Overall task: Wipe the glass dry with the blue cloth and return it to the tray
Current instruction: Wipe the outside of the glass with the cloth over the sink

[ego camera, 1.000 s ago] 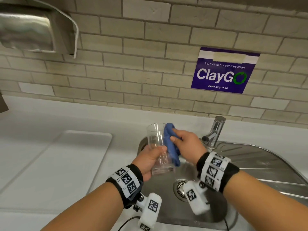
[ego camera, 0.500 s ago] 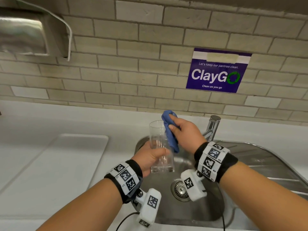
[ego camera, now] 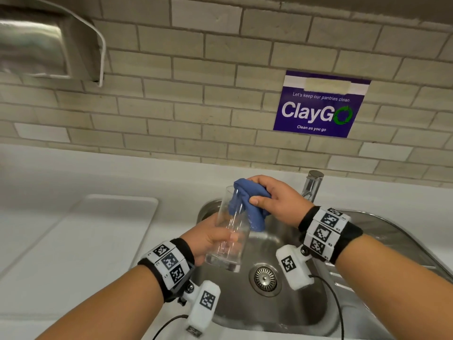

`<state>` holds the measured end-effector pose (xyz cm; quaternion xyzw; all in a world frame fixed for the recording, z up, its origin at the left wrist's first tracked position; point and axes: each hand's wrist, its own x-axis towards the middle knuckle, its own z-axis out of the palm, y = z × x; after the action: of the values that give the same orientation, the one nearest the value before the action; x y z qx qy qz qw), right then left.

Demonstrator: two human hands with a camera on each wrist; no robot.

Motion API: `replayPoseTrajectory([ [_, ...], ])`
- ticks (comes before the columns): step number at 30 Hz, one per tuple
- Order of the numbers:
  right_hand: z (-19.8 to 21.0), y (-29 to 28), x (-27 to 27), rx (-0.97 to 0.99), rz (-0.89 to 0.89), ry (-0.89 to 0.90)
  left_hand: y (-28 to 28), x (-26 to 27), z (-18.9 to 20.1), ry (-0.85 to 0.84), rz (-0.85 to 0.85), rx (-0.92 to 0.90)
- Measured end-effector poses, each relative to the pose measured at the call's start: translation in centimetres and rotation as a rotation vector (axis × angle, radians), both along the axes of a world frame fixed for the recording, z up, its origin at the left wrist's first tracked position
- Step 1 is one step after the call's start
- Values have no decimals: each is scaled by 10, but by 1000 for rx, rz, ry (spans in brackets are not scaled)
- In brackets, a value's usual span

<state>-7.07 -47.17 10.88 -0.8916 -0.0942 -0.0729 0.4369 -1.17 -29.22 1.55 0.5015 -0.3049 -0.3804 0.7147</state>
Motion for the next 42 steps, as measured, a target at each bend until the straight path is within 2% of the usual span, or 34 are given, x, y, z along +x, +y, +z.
replayPoseTrajectory([
  [2,1,-3,0,100,29,39,0,3,-1,95,-91,-53],
  [5,1,-3,2,-22,-38,-10,-4,0,5,35,-73,-22],
  [8,2,1,4,-116,-124,-66,-11,1,11,-99,144,121],
  [12,4,10,8,-354,-180,-74,-17,-3,17,-389,390,323],
  [16,-3,30,9,-473,-226,-154,-25,-6,15,-445,529,466],
  [19,-9,39,10,-574,-187,-240,-26,-5,14,-390,516,482],
  [22,-16,36,9,-770,-41,-95,-22,-4,23,-304,404,328],
  [24,-19,32,7,-822,73,-58,-19,-4,23,-296,376,296],
  [26,-16,26,8,-691,82,-78,-19,-4,20,-246,381,320],
  [29,-8,17,5,-459,-64,-119,-20,-7,20,-160,351,309],
  [31,-12,21,-2,-440,-90,-147,-20,-6,19,-147,351,311],
  [33,-22,29,-11,-427,-44,-153,-18,-5,17,-101,357,297],
  [36,-34,31,-18,-190,-101,-105,-14,-2,13,-16,401,237],
  [40,-40,27,-16,189,-274,18,-10,1,16,118,322,75],
  [42,-38,30,-17,224,-275,2,-9,1,19,111,329,55],
])
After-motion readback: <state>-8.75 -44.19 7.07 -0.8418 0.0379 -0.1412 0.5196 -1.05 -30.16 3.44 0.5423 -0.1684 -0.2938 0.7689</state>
